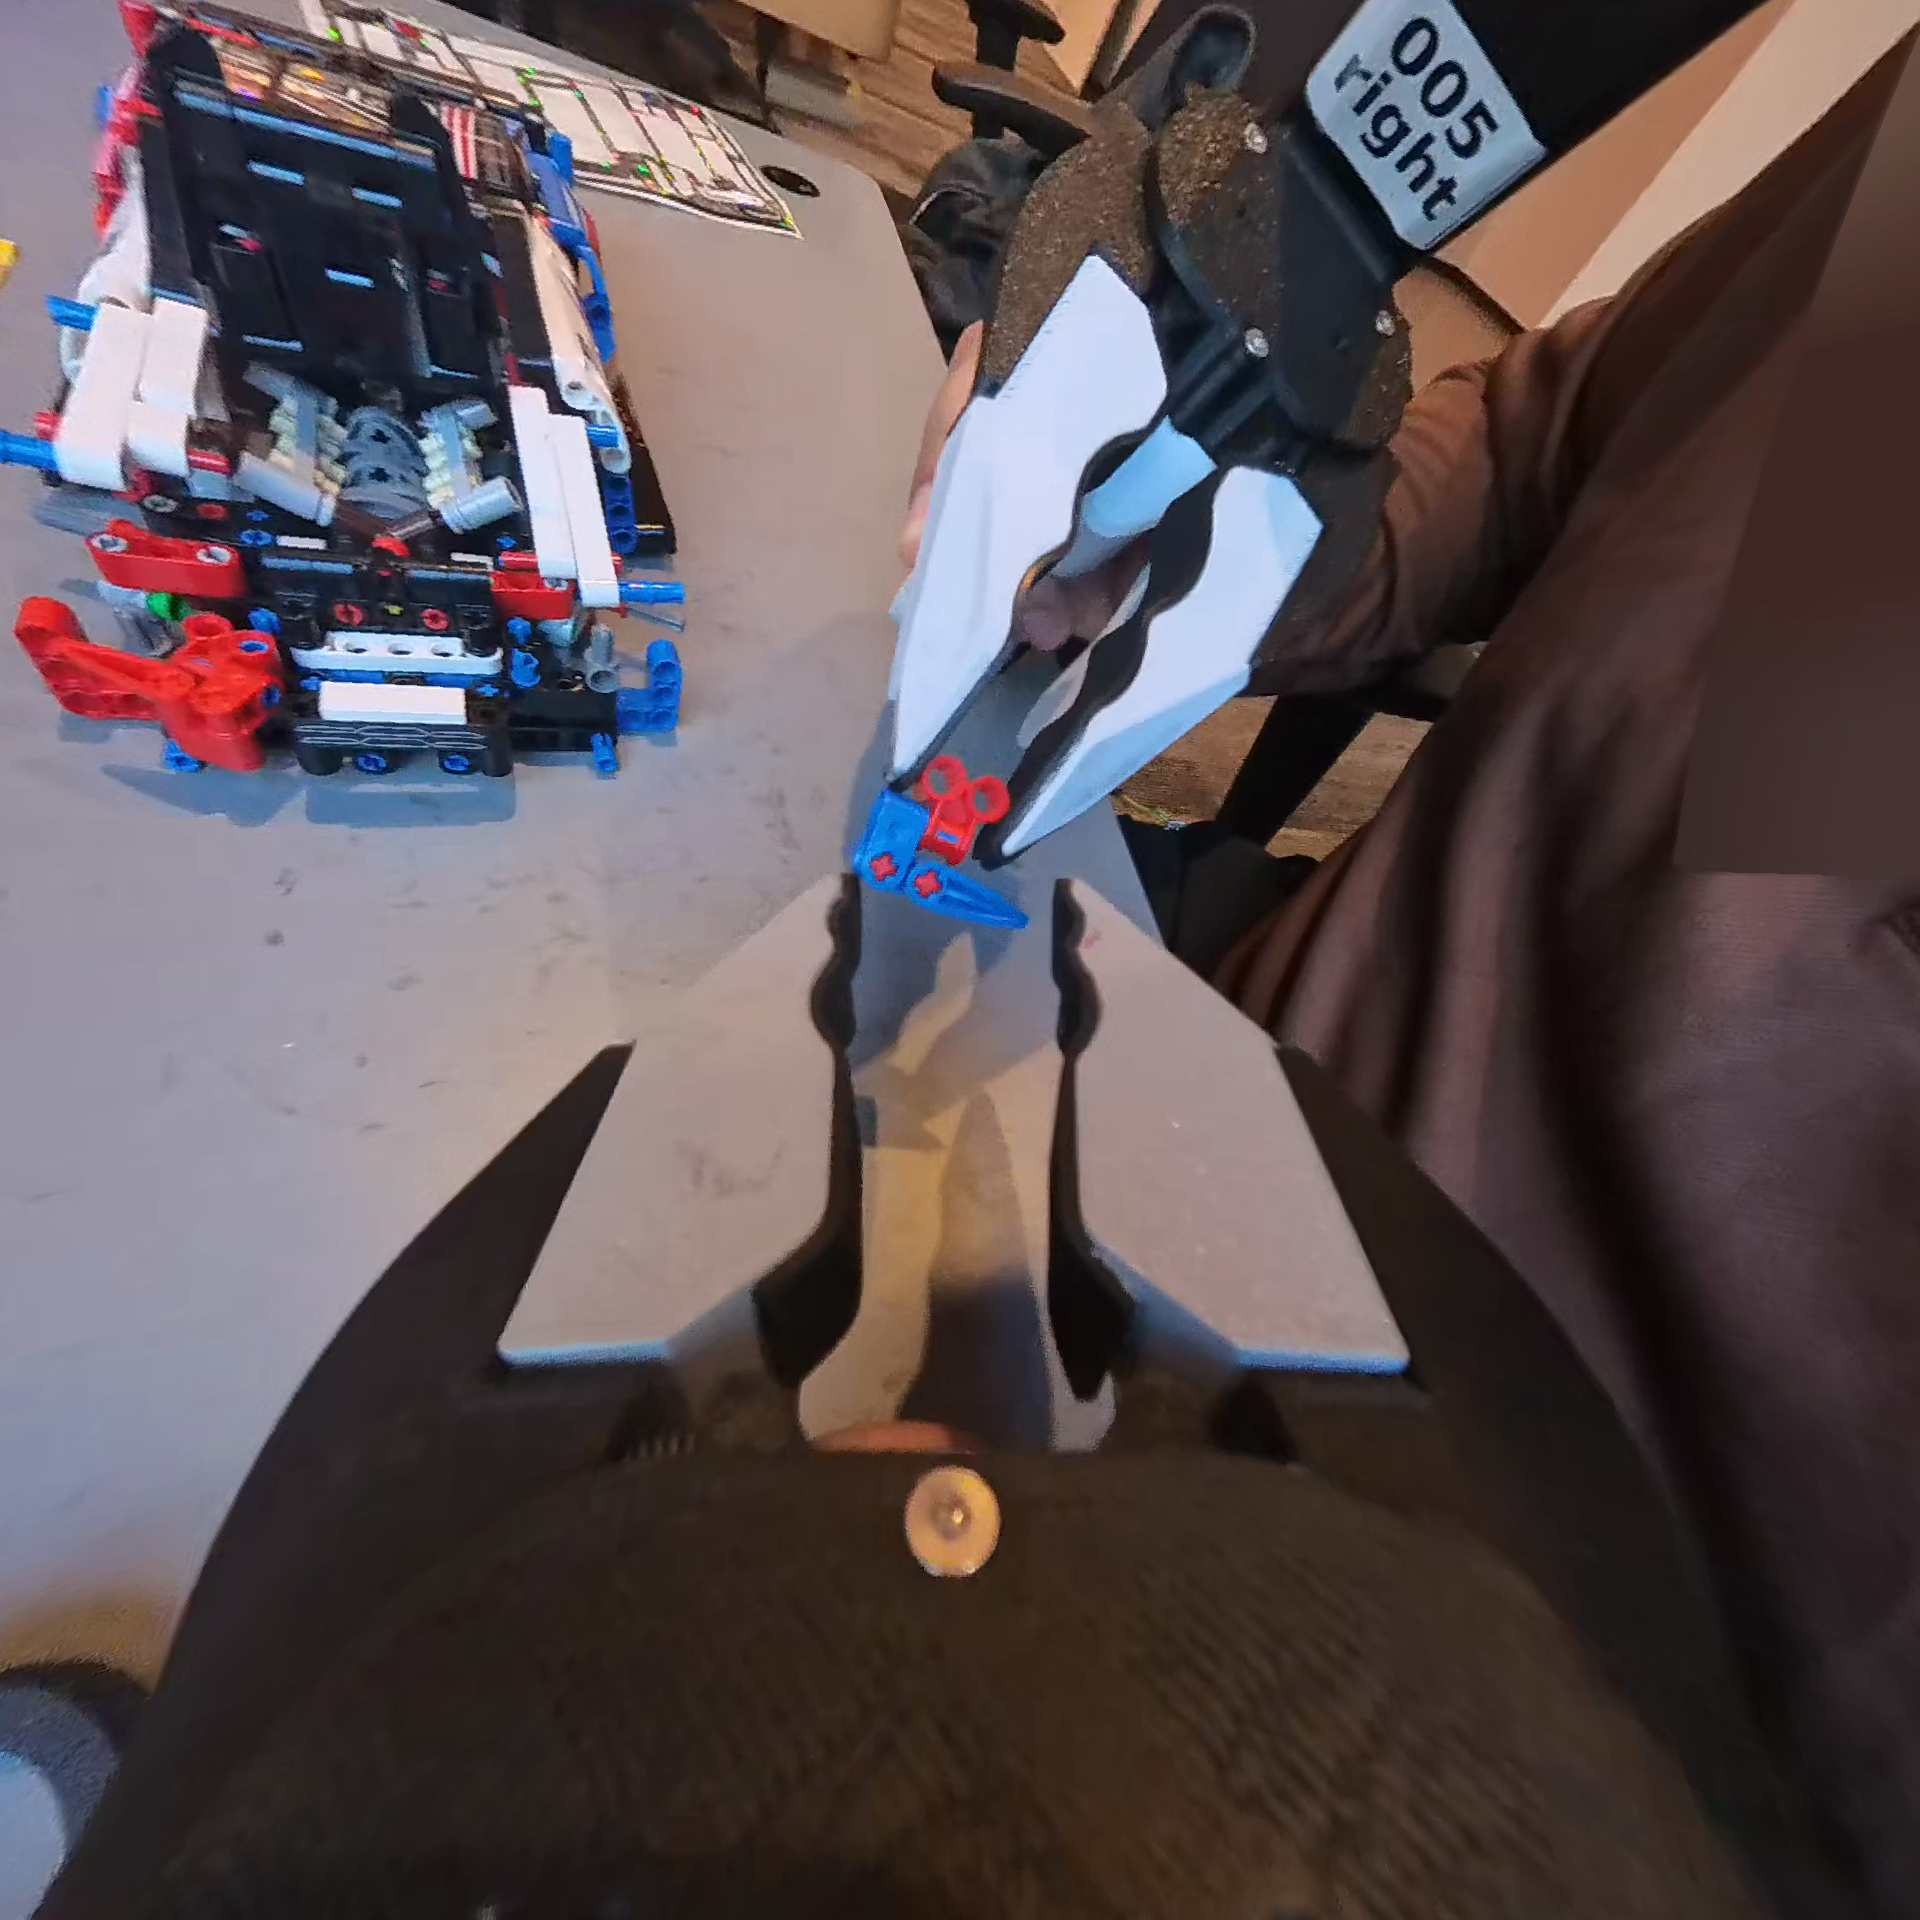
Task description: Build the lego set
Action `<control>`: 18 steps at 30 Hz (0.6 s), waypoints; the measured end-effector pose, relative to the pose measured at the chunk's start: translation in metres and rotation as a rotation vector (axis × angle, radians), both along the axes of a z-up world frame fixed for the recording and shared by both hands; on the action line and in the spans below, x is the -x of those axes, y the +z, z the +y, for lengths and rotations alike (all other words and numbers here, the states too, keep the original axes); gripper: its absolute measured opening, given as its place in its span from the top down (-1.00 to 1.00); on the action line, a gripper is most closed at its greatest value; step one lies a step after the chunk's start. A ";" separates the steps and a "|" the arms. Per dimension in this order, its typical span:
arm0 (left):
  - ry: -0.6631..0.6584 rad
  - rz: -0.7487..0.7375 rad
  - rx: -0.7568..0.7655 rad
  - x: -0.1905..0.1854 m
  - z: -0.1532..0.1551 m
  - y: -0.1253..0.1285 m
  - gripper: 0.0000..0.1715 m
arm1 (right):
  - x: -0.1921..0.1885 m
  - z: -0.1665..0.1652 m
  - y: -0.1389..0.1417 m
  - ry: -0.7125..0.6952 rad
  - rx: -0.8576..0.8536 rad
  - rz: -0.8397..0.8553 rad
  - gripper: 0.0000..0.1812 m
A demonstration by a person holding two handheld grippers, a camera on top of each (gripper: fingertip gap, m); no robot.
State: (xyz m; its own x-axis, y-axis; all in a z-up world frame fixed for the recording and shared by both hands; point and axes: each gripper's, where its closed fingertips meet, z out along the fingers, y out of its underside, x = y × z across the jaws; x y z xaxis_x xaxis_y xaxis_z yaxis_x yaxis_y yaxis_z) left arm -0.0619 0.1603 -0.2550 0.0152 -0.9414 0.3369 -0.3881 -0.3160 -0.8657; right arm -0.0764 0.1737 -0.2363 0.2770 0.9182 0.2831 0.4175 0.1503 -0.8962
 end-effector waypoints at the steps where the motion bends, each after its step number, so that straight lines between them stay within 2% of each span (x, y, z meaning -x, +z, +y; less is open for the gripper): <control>1: -0.001 0.004 -0.002 -0.001 -0.001 -0.001 0.61 | 0.001 -0.001 0.000 0.004 -0.002 -0.001 0.84; 9: 0.000 0.119 -0.178 0.001 -0.001 -0.017 0.67 | 0.003 -0.006 -0.010 0.044 0.072 -0.013 0.84; 18: -0.019 0.109 -0.231 0.001 -0.003 -0.015 0.68 | 0.003 -0.008 -0.008 0.082 0.179 0.046 0.83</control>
State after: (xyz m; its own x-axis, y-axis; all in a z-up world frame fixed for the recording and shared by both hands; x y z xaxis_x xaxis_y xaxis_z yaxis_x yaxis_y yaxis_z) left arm -0.0631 0.1572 -0.2701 0.0209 -0.9937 0.1105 -0.4871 -0.1067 -0.8668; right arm -0.0795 0.1654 -0.2443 0.2078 0.9729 0.1019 0.3684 0.0186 -0.9295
